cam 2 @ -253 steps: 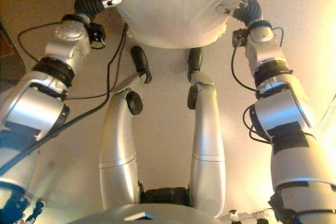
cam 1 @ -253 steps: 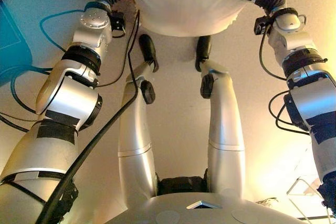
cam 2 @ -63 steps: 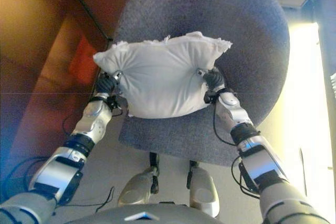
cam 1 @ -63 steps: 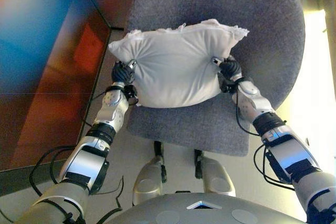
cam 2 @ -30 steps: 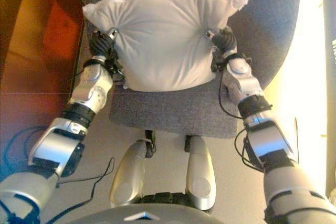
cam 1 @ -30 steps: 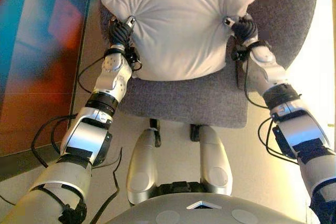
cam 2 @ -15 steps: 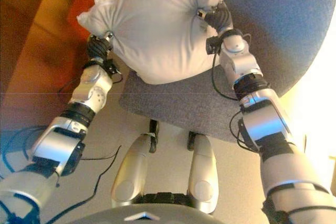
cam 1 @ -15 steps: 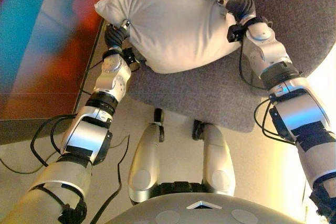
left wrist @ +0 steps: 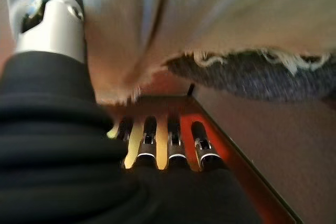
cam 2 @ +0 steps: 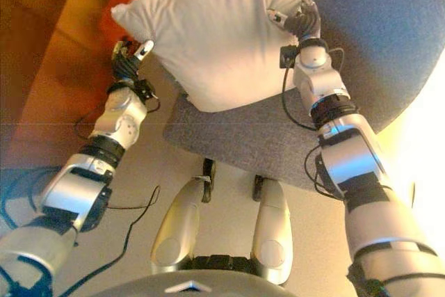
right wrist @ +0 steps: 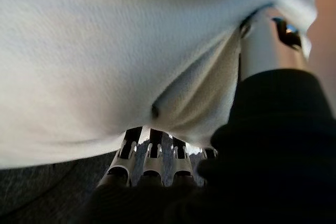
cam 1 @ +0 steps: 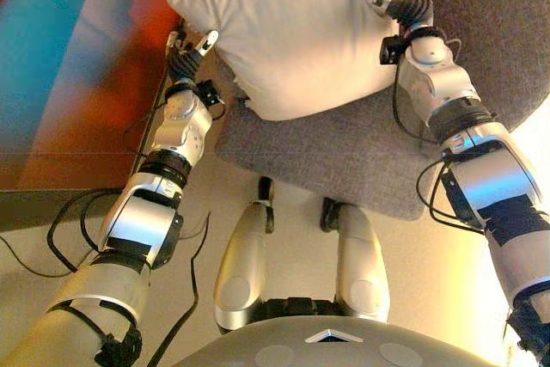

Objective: Pick up the cushion and take it to the sofa

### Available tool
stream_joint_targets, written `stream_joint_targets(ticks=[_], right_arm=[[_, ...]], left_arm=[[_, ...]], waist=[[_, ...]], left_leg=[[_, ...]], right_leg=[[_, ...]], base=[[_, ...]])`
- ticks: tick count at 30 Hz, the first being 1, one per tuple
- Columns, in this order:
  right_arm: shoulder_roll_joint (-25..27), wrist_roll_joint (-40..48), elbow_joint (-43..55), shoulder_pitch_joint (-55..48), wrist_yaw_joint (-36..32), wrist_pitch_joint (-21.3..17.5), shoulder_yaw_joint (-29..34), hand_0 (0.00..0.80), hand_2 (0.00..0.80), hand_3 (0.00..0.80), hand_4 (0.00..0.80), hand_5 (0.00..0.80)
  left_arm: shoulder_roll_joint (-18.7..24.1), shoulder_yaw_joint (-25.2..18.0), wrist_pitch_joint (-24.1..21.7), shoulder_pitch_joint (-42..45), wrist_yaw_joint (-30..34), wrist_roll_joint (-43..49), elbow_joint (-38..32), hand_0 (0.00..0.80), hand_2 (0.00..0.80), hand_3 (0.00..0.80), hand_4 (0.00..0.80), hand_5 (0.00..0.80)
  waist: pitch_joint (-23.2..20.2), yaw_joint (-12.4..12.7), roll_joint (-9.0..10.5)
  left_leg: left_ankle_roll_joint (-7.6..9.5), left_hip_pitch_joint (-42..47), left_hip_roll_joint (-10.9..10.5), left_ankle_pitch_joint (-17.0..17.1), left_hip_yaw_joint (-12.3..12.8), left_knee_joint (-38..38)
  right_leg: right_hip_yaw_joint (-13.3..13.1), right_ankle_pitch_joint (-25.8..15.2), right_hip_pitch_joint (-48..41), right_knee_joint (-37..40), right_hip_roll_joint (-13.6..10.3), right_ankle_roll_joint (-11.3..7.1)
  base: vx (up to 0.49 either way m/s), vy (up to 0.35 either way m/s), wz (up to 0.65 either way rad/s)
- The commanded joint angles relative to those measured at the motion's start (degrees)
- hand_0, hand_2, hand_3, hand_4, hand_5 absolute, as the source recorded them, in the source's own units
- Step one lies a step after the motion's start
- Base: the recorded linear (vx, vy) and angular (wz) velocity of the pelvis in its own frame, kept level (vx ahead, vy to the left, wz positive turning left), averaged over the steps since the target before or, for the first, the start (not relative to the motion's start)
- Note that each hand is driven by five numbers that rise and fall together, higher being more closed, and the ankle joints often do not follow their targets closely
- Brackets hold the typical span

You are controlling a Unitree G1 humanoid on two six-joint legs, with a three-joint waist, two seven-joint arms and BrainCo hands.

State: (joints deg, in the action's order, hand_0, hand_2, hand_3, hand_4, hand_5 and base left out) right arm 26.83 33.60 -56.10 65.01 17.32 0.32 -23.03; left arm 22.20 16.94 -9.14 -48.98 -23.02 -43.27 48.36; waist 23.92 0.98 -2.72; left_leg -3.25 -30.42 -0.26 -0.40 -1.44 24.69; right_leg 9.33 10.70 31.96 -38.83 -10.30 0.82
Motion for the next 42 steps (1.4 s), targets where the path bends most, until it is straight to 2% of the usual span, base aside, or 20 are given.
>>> stream_joint_targets(ticks=[1, 5, 8, 11, 12, 15, 19, 22, 25, 29, 31, 37, 42], right_arm=[[3.65, -0.25, 3.22, -1.65, 1.36, -2.94, 1.90, 0.000, 0.000, 0.000, 0.000, 0.000], [6.80, 1.07, 2.44, -4.08, 2.03, -4.84, 5.03, 0.000, 0.000, 0.000, 0.000, 0.000], [8.50, 0.56, 3.05, -5.21, 2.46, -4.64, 6.18, 0.000, 0.000, 0.000, 0.000, 0.000], [10.74, -4.96, 3.43, -6.69, 3.86, -4.66, 6.38, 0.000, 0.000, 0.000, 0.000, 0.000], [11.86, -9.71, 4.20, -7.50, 4.56, -3.64, 5.65, 0.000, 0.000, 0.000, 0.000, 0.000], [14.52, -8.90, 6.69, -10.44, 5.26, -1.92, 5.01, 0.000, 0.000, 0.000, 0.000, 0.000], [14.60, -6.62, 6.83, -14.20, 5.84, -3.60, 7.61, 0.000, 0.000, 0.000, 0.000, 0.000], [13.29, -5.31, 8.33, -16.86, 4.11, -5.23, 10.16, 0.000, 0.000, 0.000, 0.000, 0.000], [10.54, -4.35, 14.50, -22.70, 0.72, -6.03, 11.26, 0.000, 0.000, 0.000, 0.000, 0.000], [5.92, -5.20, 23.90, -33.95, -3.73, -7.77, 11.77, 0.000, 0.000, 0.000, 0.000, 0.000], [2.43, -4.97, 28.28, -42.21, -7.95, -8.95, 12.86, 0.000, 0.000, 0.000, 0.000, 0.000], [-5.57, -2.03, 31.70, -58.21, -16.53, -11.64, 11.80, 0.000, 0.000, 0.000, 0.000, 0.000], [-10.84, 2.65, 31.93, -64.85, -20.43, -12.33, 12.02, 0.000, 0.000, 0.000, 0.000, 0.000]], left_arm=[[5.03, -2.40, -3.36, -0.90, -0.17, -1.87, -0.76, 0.000, 0.000, 0.000, 0.000, 0.000], [7.46, -4.95, -4.97, 1.75, 0.68, -2.87, -1.46, 0.000, 0.000, 0.000, 0.000, 0.000], [8.68, -5.97, -5.09, 3.26, 1.12, -2.53, -2.67, 0.000, 0.000, 0.000, 0.000, 0.000], [9.82, -6.55, -4.58, 4.96, 3.62, -3.94, -3.27, 0.000, 0.000, 0.000, 0.000, 0.000], [9.74, -6.48, -4.52, 6.10, 5.09, -3.22, -3.88, 0.000, 0.000, 0.000, 0.000, 0.000], [9.04, -6.36, -4.54, 9.76, 7.69, -2.10, -7.41, 0.000, 0.000, 0.000, 0.000, 0.000], [7.46, -6.13, -5.91, 13.15, 10.35, -2.83, -9.28, 0.000, 0.000, 0.000, 0.000, 0.000], [5.38, -5.96, -7.65, 15.17, 12.43, -2.25, -10.24, 0.000, 0.000, 0.000, 0.000, 0.000], [2.75, -5.72, -8.22, 18.63, 14.38, -0.67, -13.97, 0.000, 0.000, 0.000, 0.000, 0.000], [-0.12, -5.70, -8.05, 25.83, 16.53, 0.22, -20.71, 0.000, 0.000, 0.000, 0.000, 0.000], [-1.79, -5.98, -7.83, 31.19, 20.12, -0.22, -22.57, 0.000, 0.000, 0.000, 0.000, 0.000], [-4.64, -6.21, -4.22, 44.42, 31.52, -0.30, -24.74, 0.000, 0.000, 0.000, 0.000, 0.000], [-4.70, -6.11, -4.06, 50.63, 34.02, 2.65, -23.17, 0.000, 0.000, 0.000, 0.000, 0.000]], waist=[[-1.68, 1.91, 1.48], [-2.46, 2.18, 1.77], [-2.92, 2.38, 1.89], [-3.54, 2.56, 2.08], [-3.88, 2.64, 2.25], [-4.28, 2.84, 2.59], [-4.87, 2.94, 2.95], [-5.49, 2.82, 3.01], [-6.20, 2.56, 3.29], [-7.56, 1.94, 3.98], [-9.03, 1.48, 4.37], [-14.10, 1.30, 4.90], [-16.71, -0.06, 4.70]], left_leg=[[-0.46, 1.72, 0.59, -5.39, 1.19, 6.27], [-0.37, 3.41, 0.78, -5.70, 1.04, 5.51], [-0.36, 4.29, 0.82, -5.60, 0.97, 4.65], [-0.20, 5.65, 0.78, -5.01, 0.80, 2.80], [-0.18, 6.27, 0.81, -4.59, 0.81, 1.80], [-0.10, 7.84, 0.71, -3.71, 0.75, -0.32], [-0.06, 9.95, 0.72, -2.74, 0.78, -3.24], [-0.07, 11.04, 0.65, -1.30, 0.72, -6.09], [-0.10, 12.77, 0.61, -0.03, 1.08, -9.39], [0.24, 15.23, 0.67, 0.54, 1.80, -12.00], [0.58, 17.19, 0.65, 0.43, 2.26, -13.19], [1.40, 23.79, 0.62, 0.35, 3.70, -17.68], [1.82, 26.84, 0.57, 0.11, 5.37, -19.44]], right_leg=[[-1.08, -1.98, -4.72, 5.01, -0.11, -2.01], [-0.62, -1.81, -6.22, 5.77, -0.32, -2.06], [-0.33, -1.92, -7.20, 6.78, -0.38, -2.13], [0.14, -2.32, -8.57, 8.50, -0.40, -2.34], [0.39, -2.68, -9.34, 9.66, -0.39, -2.51], [0.81, -3.57, -10.99, 11.98, -0.16, -2.76], [1.38, -4.60, -13.43, 15.31, 0.15, -3.22], [1.71, -5.79, -14.68, 17.97, 0.44, -3.55], [2.18, -7.06, -16.74, 21.60, 1.02, -3.92], [2.42, -8.22, -19.69, 25.36, 1.80, -4.06], [2.18, -8.76, -22.05, 27.47, 2.21, -4.13], [1.55, -10.28, -28.61, 32.95, 3.39, -4.07], [0.70, -11.51, -31.01, 35.72, 4.24, -3.91]], base=[[0.060, -0.019, 0.16], [0.073, -0.017, 0.01], [0.043, -0.013, -0.11], [0.045, -0.023, -0.05], [0.049, -0.033, 0.08], [0.052, -0.041, 0.08], [0.042, -0.032, 0.02], [0.000, 0.000, 0.00], [0.022, -0.039, 0.03], [0.018, -0.042, -0.01], [0.084, -0.029, 0.00], [0.152, 0.004, -0.04], [0.063, 0.038, -0.18]])
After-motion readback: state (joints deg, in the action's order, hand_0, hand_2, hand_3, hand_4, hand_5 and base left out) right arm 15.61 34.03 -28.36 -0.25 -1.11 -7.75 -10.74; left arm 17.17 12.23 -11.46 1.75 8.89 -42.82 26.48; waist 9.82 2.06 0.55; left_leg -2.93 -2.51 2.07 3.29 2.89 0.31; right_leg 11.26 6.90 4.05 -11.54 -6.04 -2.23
